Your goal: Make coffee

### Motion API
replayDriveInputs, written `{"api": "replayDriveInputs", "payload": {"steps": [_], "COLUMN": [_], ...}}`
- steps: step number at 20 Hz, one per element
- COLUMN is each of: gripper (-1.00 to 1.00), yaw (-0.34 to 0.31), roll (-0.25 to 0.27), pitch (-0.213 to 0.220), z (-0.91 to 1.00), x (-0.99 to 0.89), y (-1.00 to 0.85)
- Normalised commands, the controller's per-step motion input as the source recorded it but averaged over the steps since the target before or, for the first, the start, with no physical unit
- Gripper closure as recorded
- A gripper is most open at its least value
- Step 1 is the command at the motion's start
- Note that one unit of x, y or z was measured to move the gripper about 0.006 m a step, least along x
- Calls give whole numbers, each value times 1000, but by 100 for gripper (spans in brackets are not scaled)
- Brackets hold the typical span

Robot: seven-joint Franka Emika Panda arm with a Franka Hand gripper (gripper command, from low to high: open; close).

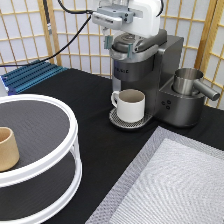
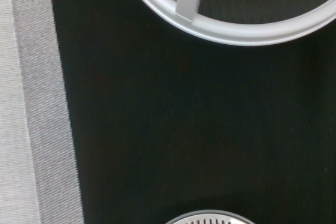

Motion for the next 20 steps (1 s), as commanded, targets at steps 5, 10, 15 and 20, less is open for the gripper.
{"api": "replayDriveInputs", "payload": {"steps": [5,10,15,20], "gripper": [-100,-100,-100,-100], "yaw": [70,337,375,375], "roll": [5,0,0,0], "pitch": [0,-12,-16,0], "z": [1000,325,70,0], "x": [143,-57,0,0], "y": [-58,60,0,0]}}
